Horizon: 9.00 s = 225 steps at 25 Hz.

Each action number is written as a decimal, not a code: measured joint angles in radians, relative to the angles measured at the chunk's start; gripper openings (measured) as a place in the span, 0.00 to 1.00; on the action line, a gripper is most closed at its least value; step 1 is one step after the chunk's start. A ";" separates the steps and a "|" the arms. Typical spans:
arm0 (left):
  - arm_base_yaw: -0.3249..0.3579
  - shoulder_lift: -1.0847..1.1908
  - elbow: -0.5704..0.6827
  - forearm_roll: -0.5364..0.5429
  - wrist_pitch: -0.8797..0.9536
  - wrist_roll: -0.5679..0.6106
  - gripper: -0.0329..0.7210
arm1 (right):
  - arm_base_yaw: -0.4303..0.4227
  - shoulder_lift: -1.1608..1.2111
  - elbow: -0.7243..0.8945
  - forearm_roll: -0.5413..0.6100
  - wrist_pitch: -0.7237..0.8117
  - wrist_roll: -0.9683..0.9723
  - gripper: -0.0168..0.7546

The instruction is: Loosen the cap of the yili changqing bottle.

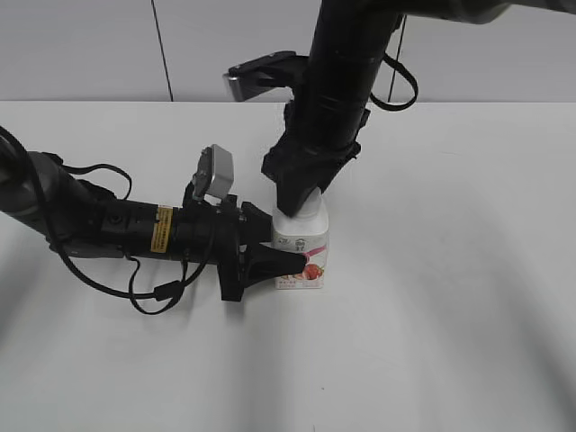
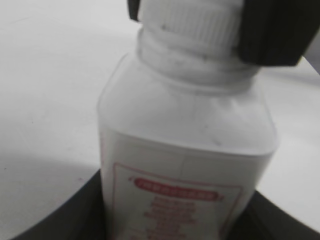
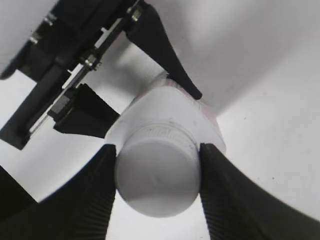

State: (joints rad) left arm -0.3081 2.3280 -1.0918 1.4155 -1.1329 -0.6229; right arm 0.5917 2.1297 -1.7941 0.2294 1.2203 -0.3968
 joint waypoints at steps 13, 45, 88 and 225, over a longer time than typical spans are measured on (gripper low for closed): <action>0.000 0.000 0.000 -0.010 -0.004 -0.002 0.55 | 0.002 -0.006 0.000 -0.019 -0.003 -0.362 0.53; 0.000 0.000 0.000 -0.017 -0.003 -0.014 0.53 | 0.003 -0.011 -0.131 -0.099 -0.001 -0.464 0.53; 0.002 0.000 0.000 -0.016 -0.003 -0.013 0.53 | -0.436 -0.054 0.398 -0.084 -0.285 0.279 0.52; 0.001 -0.466 0.038 0.019 0.064 -0.280 0.79 | -0.437 -0.339 0.433 -0.045 -0.360 0.322 0.63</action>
State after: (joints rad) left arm -0.3072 1.8618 -1.0535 1.4342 -1.0686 -0.9024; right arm 0.1548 1.7906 -1.3610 0.1848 0.8607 -0.0745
